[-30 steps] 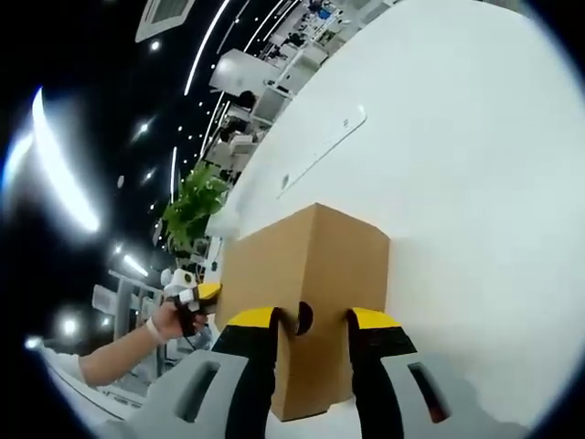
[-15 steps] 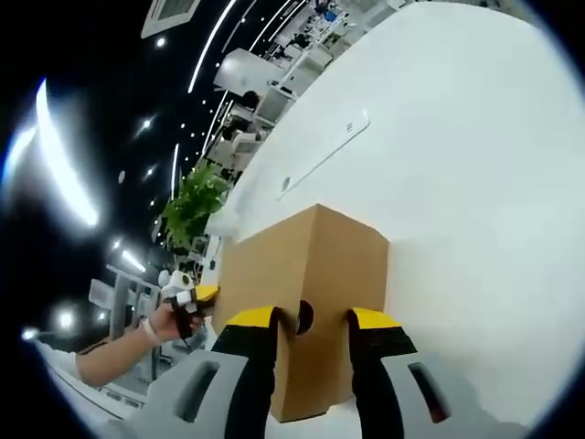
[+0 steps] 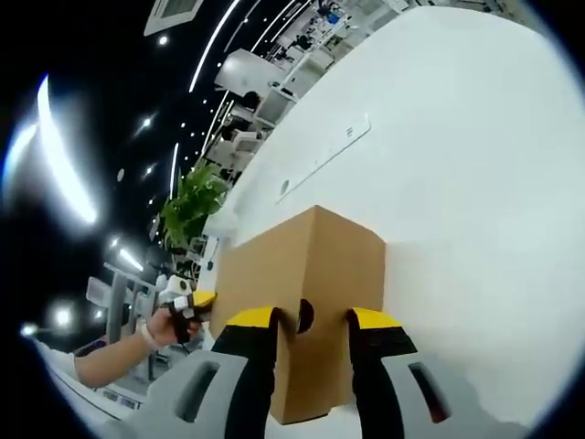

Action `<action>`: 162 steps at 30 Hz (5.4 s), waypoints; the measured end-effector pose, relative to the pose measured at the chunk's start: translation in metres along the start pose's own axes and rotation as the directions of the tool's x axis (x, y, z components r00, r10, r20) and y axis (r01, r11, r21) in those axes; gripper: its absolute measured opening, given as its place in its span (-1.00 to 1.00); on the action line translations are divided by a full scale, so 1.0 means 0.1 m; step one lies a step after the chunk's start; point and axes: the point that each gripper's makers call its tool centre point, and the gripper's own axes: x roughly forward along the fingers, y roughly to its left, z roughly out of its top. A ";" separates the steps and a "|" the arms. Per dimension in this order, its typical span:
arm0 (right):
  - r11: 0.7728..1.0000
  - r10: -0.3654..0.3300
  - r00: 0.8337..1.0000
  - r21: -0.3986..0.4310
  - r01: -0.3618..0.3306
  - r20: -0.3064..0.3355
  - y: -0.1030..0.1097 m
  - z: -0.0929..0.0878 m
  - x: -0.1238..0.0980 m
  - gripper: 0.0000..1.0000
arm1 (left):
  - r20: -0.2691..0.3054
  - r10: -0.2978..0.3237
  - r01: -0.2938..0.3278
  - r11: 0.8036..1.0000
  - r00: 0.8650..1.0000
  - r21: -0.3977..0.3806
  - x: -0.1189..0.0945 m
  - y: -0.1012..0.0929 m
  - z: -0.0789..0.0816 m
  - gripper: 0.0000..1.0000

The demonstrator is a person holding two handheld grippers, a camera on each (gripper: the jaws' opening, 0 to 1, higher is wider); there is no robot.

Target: Operate the shoe box by opening the lid, removing the specified soft item, and placing it in the target area until the item is outside and the box remains undamaged.

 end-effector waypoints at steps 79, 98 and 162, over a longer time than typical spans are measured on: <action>1.000 0.011 1.000 0.018 -0.010 -0.004 -0.01 0.04 0.00 -0.42 | 0.011 0.055 -0.056 0.962 0.998 0.267 0.06 0.25 0.21 0.48; 0.999 0.014 1.000 0.034 -0.014 0.000 0.00 0.03 0.00 -0.42 | 0.158 0.118 -0.197 0.648 0.980 0.735 -0.18 -0.24 0.53 0.73; 0.999 0.017 1.000 0.030 -0.017 -0.006 0.25 -0.14 -0.04 -0.41 | 0.354 0.250 -0.212 -0.459 0.901 0.863 -0.03 -0.49 -0.74 0.59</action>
